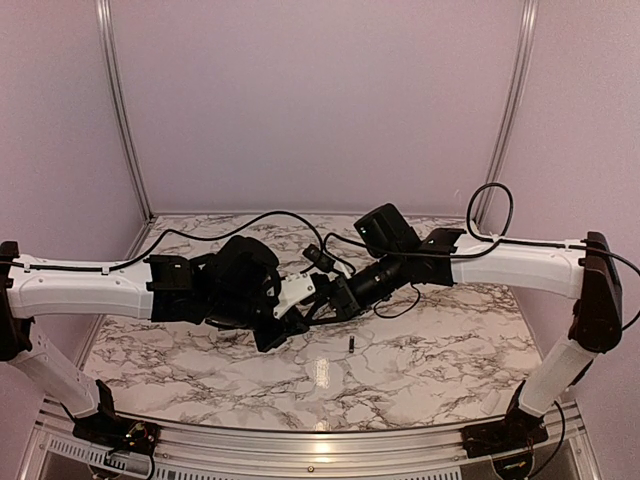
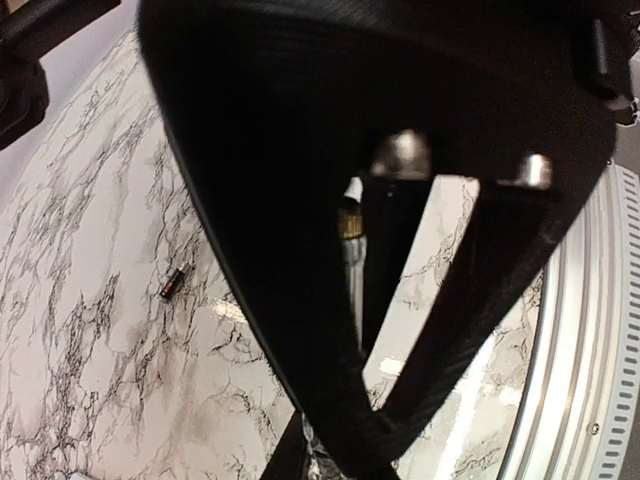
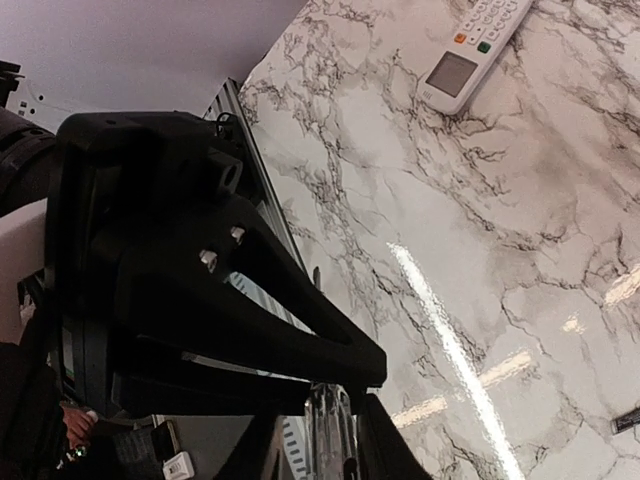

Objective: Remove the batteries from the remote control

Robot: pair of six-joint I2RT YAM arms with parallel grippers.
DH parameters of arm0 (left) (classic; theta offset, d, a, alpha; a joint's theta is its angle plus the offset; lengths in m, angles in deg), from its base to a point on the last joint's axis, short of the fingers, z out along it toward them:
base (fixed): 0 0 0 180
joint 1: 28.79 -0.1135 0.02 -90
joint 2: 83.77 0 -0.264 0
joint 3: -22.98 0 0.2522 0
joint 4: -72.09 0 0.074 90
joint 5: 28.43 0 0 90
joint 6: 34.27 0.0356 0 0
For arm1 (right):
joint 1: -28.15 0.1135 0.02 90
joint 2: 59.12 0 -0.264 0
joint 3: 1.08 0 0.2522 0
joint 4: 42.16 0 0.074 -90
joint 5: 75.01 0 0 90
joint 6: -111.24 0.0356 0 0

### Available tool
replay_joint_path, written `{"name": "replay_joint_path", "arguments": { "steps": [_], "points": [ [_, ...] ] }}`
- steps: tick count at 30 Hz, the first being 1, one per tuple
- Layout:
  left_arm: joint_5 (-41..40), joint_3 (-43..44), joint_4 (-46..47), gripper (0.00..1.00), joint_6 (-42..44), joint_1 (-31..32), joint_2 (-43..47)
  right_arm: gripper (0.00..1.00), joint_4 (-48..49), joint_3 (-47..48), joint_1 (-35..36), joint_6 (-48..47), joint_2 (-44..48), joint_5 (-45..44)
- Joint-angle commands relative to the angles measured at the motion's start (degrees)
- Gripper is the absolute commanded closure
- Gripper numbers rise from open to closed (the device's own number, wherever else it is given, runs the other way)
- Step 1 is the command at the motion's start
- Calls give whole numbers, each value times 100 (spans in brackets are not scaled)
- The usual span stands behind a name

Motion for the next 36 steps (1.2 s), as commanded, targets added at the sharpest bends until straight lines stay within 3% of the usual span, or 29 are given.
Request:
{"name": "replay_joint_path", "arguments": {
  "steps": [1, 3, 6, 19, 29, 30, 31, 32, 36],
  "points": [
    [-482, 118, -218, 99, -178, -42, 125, 61, -213, 337, 81, 8, -74, -327],
    [-510, 98, -240, 99, -313, -42, 125, 52, -275, 367, 69, 43, -68, -556],
    [-524, 8, -253, 99, -544, -42, 105, 46, -253, 322, 12, 134, 12, -743],
    [-870, -443, -24, 98, -1673, -51, 18, 34, -244, -236, -477, 463, 712, -1927],
    [-1507, -89, -286, 99, -3578, -127, -744, 25, -657, -363, -497, 434, 1086, -2631],
    [-1593, -24, -357, 99, -3737, -136, -833, 23, -665, -398, -499, 466, 1134, -2703],
    [-1702, 37, -433, 99, -3907, -157, -902, 7, -683, -431, -499, 521, 1186, -2776],
    [-1758, 91, -483, 99, -4080, -195, -964, 2, -692, -463, -499, 551, 1239, -2876],
    [-1590, 180, -518, 99, -4606, -489, -1193, 2, -765, -519, -497, 590, 1465, -3162]
  ]
}}
